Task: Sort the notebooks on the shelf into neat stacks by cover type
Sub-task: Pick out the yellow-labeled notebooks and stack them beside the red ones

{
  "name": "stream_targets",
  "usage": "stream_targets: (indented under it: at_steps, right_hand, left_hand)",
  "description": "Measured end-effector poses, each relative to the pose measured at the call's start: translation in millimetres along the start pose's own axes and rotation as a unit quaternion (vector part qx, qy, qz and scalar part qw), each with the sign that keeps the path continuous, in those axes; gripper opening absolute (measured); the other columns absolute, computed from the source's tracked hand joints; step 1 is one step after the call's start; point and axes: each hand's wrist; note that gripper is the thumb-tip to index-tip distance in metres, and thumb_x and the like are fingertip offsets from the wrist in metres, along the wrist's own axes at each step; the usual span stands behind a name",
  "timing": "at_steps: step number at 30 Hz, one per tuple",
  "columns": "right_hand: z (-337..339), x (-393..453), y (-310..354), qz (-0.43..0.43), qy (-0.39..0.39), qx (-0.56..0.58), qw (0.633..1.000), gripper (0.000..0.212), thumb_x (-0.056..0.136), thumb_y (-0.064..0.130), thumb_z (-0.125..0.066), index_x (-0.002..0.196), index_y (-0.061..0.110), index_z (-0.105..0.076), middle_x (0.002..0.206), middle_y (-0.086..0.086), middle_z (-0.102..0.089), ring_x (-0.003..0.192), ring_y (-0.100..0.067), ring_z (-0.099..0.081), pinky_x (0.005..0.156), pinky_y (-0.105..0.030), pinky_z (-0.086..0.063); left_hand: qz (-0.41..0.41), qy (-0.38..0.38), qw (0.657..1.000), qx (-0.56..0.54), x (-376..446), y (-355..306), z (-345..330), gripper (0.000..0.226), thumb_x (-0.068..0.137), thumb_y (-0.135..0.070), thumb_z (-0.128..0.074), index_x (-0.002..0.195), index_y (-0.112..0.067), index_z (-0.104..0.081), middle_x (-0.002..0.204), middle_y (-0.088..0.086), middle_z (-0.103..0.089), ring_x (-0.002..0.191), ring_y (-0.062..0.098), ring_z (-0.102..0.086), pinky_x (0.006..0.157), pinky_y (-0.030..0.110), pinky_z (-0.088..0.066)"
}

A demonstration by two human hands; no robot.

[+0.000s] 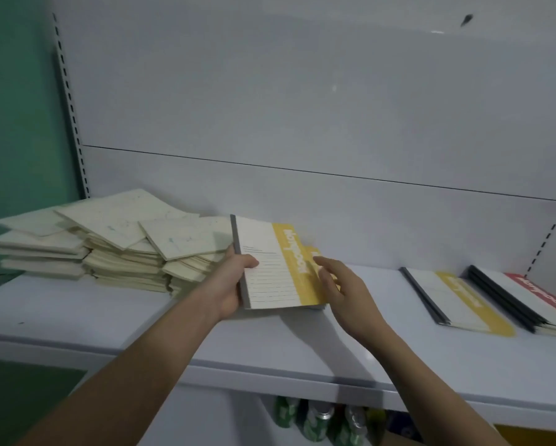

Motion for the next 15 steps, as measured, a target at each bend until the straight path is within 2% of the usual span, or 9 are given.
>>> stream_targets:
  at_steps: [2, 3, 5, 7, 8, 10, 13, 15]
  right_hand:
    - [-2, 10, -17, -0.004, 0.010, -0.067, 0.998, 0.039, 0.102, 0.019, -0.044, 0.140, 0.025, -0.046, 0.142, 0.009, -0.048, 0.131, -0.011, -0.045, 0.106, -0.025, -0.035]
    - [-3, 16, -23, -0.004, 0.043, -0.101, 0.994, 0.044, 0.100, 0.022, -0.047, 0.144, 0.025, -0.040, 0.146, 0.008, -0.044, 0.135, -0.013, -0.041, 0.108, -0.026, -0.033]
    - [-9, 27, -27, -0.003, 0.123, -0.163, 0.979, 0.063, 0.096, 0.045, -0.051, 0.151, 0.024, -0.029, 0.155, 0.007, -0.032, 0.142, -0.014, -0.029, 0.114, -0.032, -0.027]
    - [-19, 38, -27, 0.007, 0.184, -0.236, 0.954, 0.088, 0.085, 0.075, -0.041, 0.154, 0.026, -0.018, 0.159, 0.007, -0.022, 0.147, -0.015, -0.018, 0.118, -0.041, -0.021]
    - [-25, 42, -28, 0.012, 0.209, -0.270, 0.940, 0.094, 0.080, 0.083, -0.034, 0.154, 0.027, -0.017, 0.160, 0.007, -0.020, 0.147, -0.018, -0.016, 0.117, -0.044, -0.020]
    - [-32, 47, -27, 0.027, 0.229, -0.307, 0.923, 0.084, 0.083, 0.081, -0.032, 0.149, 0.029, -0.027, 0.151, 0.009, -0.033, 0.140, -0.020, -0.027, 0.110, -0.045, -0.027]
    - [-30, 42, -24, 0.065, 0.211, -0.312, 0.924, 0.070, 0.085, 0.078, -0.032, 0.133, 0.030, -0.044, 0.125, 0.010, -0.049, 0.122, -0.018, -0.044, 0.097, -0.042, -0.039]
    - [-21, 38, -23, 0.046, 0.234, -0.298, 0.924, 0.056, 0.095, 0.063, -0.038, 0.138, 0.027, -0.044, 0.134, 0.006, -0.050, 0.127, -0.023, -0.044, 0.099, -0.042, -0.039]
  left_hand:
    - [-0.035, -0.021, 0.999, 0.015, -1, -8, 12, 0.043, 0.096, 0.002, -0.044, 0.131, -0.022, -0.046, 0.118, 0.008, -0.064, 0.098, 0.026, -0.063, 0.070, 0.038, -0.053]
    - [-0.047, -0.031, 0.998, 0.021, 0, -11, 18, 0.044, 0.096, 0.003, -0.046, 0.132, -0.021, -0.045, 0.120, 0.009, -0.063, 0.100, 0.026, -0.063, 0.070, 0.038, -0.053]
    - [-0.059, -0.041, 0.997, 0.030, 1, -16, 24, 0.045, 0.096, 0.003, -0.047, 0.134, -0.020, -0.044, 0.122, 0.011, -0.063, 0.099, 0.026, -0.063, 0.071, 0.038, -0.053]
    - [-0.062, -0.046, 0.996, 0.038, 2, -21, 25, 0.045, 0.096, 0.003, -0.047, 0.135, -0.020, -0.043, 0.120, 0.010, -0.063, 0.096, 0.024, -0.063, 0.068, 0.036, -0.053]
    - [-0.064, -0.050, 0.996, 0.042, 2, -23, 25, 0.046, 0.096, 0.003, -0.046, 0.136, -0.020, -0.043, 0.119, 0.009, -0.063, 0.093, 0.023, -0.063, 0.066, 0.035, -0.052]
    - [-0.069, -0.061, 0.994, 0.052, 3, -28, 24, 0.046, 0.096, 0.003, -0.046, 0.137, -0.018, -0.042, 0.117, 0.009, -0.062, 0.090, 0.021, -0.062, 0.064, 0.034, -0.051]
    - [-0.084, -0.074, 0.991, 0.070, 5, -33, 28, 0.047, 0.096, 0.003, -0.046, 0.138, -0.018, -0.040, 0.123, 0.011, -0.059, 0.089, 0.020, -0.061, 0.064, 0.033, -0.050]
    - [-0.092, -0.078, 0.990, 0.076, 6, -35, 32, 0.048, 0.096, 0.003, -0.046, 0.139, -0.019, -0.040, 0.123, 0.011, -0.059, 0.092, 0.022, -0.061, 0.066, 0.033, -0.051]
Point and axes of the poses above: each hand's wrist, its own x-axis towards the middle knuckle, its own z-axis out of the back of the hand, y = z × x
